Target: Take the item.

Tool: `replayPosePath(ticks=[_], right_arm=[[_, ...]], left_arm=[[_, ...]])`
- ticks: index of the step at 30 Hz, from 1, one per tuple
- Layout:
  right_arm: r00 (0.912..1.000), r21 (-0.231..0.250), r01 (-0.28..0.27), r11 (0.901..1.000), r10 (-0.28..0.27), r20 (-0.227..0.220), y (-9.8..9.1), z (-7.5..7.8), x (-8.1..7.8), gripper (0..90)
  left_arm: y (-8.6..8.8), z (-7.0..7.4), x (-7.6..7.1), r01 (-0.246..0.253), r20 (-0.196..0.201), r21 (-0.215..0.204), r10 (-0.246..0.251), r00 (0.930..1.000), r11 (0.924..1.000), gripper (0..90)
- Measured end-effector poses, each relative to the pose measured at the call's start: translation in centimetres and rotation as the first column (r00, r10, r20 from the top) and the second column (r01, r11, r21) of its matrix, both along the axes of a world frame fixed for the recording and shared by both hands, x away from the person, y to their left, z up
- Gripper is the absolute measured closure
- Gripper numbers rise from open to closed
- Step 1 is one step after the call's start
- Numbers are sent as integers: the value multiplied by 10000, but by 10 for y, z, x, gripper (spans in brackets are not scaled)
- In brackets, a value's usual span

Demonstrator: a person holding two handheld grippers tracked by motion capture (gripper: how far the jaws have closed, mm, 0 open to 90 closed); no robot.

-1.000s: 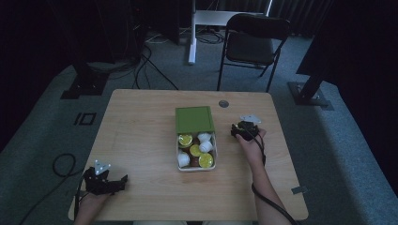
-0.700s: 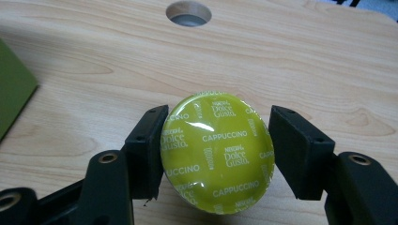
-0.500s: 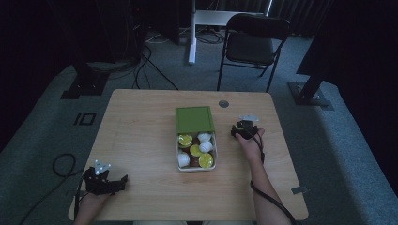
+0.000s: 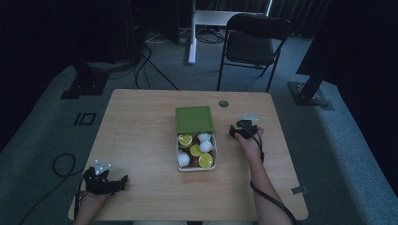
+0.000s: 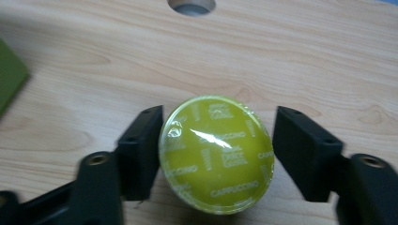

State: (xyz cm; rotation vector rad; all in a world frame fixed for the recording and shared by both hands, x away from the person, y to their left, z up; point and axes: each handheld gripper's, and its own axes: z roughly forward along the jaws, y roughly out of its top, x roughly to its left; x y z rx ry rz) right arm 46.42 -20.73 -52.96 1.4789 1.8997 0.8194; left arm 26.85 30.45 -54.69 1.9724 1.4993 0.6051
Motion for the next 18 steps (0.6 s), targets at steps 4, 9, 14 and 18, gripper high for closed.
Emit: replayPosePath(ticks=[4, 9, 14, 18], right_arm=[[9999, 231, -22, 9997, 19, 122, -4, 6, -2, 232], [9996, 750, -55, 9972, 33, 291, -14, 15, -8, 193], [9982, 1349, -342, 9903, 273, 527, -21, 19, -16, 172], [9962, 1660, -511, 9848, 384, 788, -26, 20, -24, 170]], left_arm=[[0, 0, 0, 0, 0, 2, 0, 10000, 10000, 4], [0, 0, 0, 1, -1, 1, -1, 10000, 10000, 4], [0, 0, 0, 0, 0, 1, 0, 10000, 10000, 5], [0, 0, 0, -1, -2, 2, 1, 10000, 10000, 5]])
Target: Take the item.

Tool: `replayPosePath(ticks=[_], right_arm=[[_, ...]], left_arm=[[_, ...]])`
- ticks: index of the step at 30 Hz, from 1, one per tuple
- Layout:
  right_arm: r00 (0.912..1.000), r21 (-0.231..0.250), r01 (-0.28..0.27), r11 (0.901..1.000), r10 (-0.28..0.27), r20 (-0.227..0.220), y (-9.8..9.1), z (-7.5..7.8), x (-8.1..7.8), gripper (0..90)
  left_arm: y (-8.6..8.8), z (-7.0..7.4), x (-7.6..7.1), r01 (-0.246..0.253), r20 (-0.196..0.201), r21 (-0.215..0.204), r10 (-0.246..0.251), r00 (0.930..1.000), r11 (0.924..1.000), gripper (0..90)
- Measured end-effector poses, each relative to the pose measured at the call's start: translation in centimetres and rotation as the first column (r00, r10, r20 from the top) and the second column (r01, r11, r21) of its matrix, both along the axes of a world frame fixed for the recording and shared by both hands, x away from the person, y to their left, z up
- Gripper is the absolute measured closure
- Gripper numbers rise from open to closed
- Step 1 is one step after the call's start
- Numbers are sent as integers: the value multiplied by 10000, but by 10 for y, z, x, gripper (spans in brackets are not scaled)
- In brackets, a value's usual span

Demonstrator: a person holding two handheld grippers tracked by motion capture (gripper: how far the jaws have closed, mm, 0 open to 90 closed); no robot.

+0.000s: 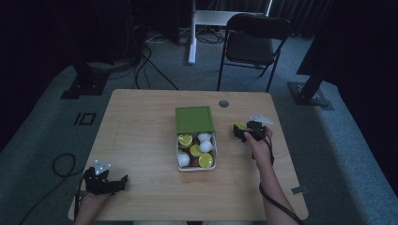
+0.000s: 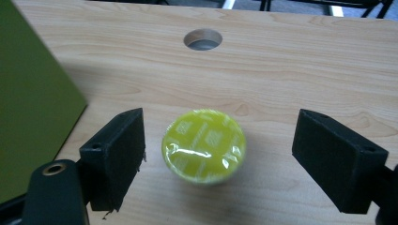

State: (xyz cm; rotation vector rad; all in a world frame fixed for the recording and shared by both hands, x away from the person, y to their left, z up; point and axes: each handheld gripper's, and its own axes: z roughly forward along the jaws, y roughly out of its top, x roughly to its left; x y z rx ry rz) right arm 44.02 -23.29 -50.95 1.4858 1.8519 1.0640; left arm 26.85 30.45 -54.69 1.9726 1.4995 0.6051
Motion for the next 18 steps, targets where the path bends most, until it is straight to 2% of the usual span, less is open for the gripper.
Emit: replayPosePath(ticks=[3, 7, 11, 14, 18], right_arm=[[9994, 169, -298, 9994, 302, -180, -3, -1, -7, 170], [9973, 199, -717, 9972, 721, -170, -6, -1, -17, 171], [9902, 124, -1392, 9902, 1394, -101, -8, -2, -30, 171], [9885, 78, -1511, 9885, 1511, 22, -8, -2, -35, 171], [9838, 59, -1792, 9838, 1791, 122, -10, -3, -50, 171]], left_arm=[[0, 0, 0, 0, 1, -1, 0, 10000, 10000, 4], [0, 0, 0, 0, 1, -1, 0, 10000, 10000, 5], [0, 0, 0, 2, -1, 1, -2, 10000, 10000, 5], [0, 0, 0, 0, 1, 0, 0, 10000, 10000, 4], [0, 0, 0, 1, 2, 0, -1, 10000, 10000, 5]])
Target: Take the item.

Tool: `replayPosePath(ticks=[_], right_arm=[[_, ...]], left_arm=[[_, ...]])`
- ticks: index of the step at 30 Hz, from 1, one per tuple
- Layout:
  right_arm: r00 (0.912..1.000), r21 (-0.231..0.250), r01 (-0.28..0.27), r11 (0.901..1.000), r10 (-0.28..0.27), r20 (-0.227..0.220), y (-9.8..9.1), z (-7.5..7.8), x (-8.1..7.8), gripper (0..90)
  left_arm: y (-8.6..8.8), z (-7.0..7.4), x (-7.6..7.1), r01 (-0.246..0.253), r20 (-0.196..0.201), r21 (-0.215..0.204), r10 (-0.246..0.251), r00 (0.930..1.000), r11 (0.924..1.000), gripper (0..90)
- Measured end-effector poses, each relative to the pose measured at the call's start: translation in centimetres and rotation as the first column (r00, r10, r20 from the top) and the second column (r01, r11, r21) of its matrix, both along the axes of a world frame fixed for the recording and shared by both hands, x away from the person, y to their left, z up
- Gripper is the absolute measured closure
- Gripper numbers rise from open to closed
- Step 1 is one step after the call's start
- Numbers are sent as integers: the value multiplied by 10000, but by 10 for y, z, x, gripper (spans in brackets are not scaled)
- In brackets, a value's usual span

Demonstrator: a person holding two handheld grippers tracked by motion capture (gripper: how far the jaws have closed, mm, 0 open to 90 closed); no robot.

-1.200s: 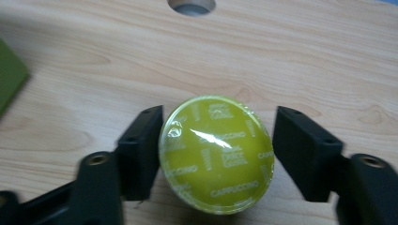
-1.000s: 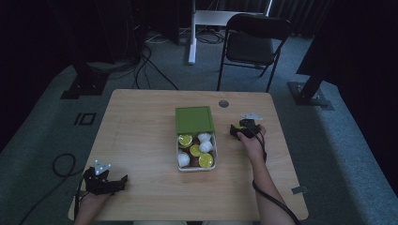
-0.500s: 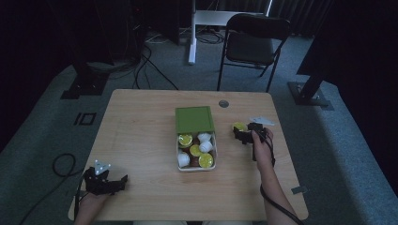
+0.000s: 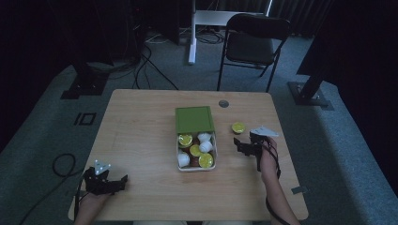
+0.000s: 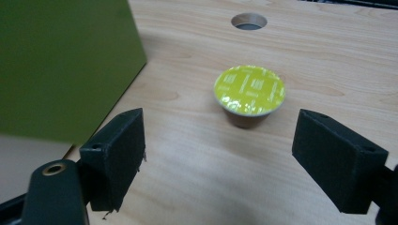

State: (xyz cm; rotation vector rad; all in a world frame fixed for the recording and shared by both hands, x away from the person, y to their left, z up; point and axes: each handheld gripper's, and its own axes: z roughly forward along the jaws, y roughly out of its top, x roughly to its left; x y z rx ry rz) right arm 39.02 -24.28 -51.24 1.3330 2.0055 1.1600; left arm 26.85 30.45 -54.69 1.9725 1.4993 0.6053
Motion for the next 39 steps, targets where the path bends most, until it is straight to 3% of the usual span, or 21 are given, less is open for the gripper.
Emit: replayPosePath(ticks=[9, 12, 18, 22, 30, 33, 39], right_arm=[[9999, -47, 30, 10000, -30, -150, -9, -6, -21, 170], [9988, -305, 350, 9989, -360, -320, -16, -8, -31, 170], [9977, -331, 614, 9976, -622, -262, -24, -13, -45, 170], [9965, -186, 665, 9976, -673, -494, -27, -14, -56, 170], [9975, -261, 373, 9990, -387, -583, -35, -16, -77, 163], [9974, -694, 266, 9972, -312, -657, -37, -19, -83, 154], [9968, -590, -69, 9982, 22, -795, -38, -22, -93, 143]], left_arm=[[0, 0, 0, -1, 0, -2, 1, 10000, 10000, 4], [0, 0, 0, -1, -1, 0, 1, 10000, 10000, 5], [0, 0, 0, 1, -1, 2, -1, 10000, 10000, 5], [0, 0, 0, 0, 2, -3, 0, 10000, 10000, 5], [0, 0, 0, 14, -10, 15, -14, 10000, 10000, 5], [0, 0, 0, 13, -10, 15, -13, 10000, 10000, 4], [0, 0, 0, 13, -9, 13, -13, 10000, 10000, 5]])
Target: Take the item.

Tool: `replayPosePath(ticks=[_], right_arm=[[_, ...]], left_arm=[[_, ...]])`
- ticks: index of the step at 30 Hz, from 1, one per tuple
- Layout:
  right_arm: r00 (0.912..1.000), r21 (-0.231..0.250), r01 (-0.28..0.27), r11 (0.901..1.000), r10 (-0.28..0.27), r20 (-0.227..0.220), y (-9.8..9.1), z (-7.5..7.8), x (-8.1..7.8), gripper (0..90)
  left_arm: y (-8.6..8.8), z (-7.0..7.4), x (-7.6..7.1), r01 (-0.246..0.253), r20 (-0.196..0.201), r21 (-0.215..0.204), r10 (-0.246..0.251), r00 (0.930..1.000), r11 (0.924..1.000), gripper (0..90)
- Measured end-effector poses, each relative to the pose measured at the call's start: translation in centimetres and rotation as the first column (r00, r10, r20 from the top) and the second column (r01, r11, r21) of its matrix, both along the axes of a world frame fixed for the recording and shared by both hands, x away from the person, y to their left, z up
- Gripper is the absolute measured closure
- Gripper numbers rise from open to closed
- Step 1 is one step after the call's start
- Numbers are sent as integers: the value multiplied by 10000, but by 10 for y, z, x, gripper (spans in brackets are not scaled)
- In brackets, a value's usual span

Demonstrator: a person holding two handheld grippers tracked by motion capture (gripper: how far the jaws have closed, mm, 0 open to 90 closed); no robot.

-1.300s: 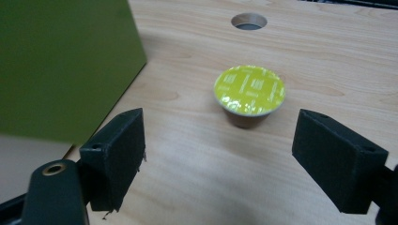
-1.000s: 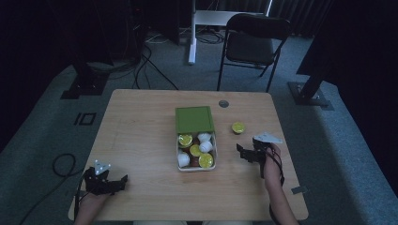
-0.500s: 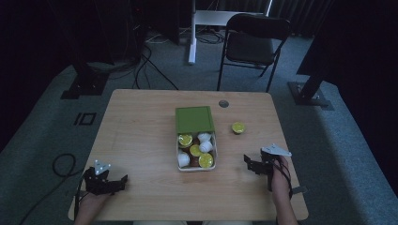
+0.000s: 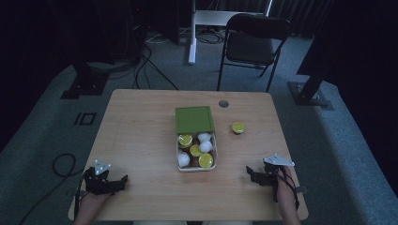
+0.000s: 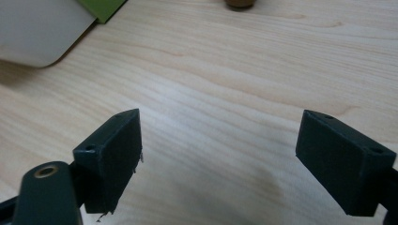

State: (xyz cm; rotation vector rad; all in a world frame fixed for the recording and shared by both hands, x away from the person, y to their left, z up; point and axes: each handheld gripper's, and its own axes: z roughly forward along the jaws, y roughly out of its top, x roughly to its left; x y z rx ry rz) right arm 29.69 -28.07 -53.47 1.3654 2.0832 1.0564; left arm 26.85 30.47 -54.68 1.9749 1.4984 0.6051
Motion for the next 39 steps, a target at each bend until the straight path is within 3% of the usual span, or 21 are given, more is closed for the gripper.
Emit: replayPosePath(ticks=[8, 13, 14, 23, 27, 31, 37, 39], right_arm=[[9983, 47, -572, 9984, 572, 59, -5, 3, -13, 137], [9977, -220, -674, 9975, 674, 5, -7, 1, -18, 131], [9971, -449, -765, 9961, 763, -68, -10, -2, -21, 127], [9997, -533, -239, 9983, 241, 37, -18, -2, -30, 127], [9997, -475, -259, 9985, 260, 15, -20, -3, -32, 127], [9994, -787, -338, 9963, 333, -70, -25, -9, -32, 130], [9966, -1147, -820, 9900, 822, -30, -21, -13, -33, 131], [9886, -1115, -1497, 9824, 1468, -340, -19, -16, -31, 131]], left_arm=[[0, 0, 0, 1, 0, 2, -1, 10000, 10000, 5], [0, 0, 0, 2, -2, 3, -2, 10000, 10000, 5], [0, 0, 0, 2, -2, 1, -2, 10000, 10000, 5], [0, 0, 0, 2, -1, 1, -2, 10000, 10000, 5], [0, 0, 0, 0, 0, -1, 0, 10000, 10000, 5], [0, 0, 0, 1, -1, 1, -1, 10000, 10000, 5], [0, 0, 0, 1, 0, 1, -1, 10000, 10000, 5], [0, 0, 0, 1, 2, -1, -1, 10000, 10000, 5]])
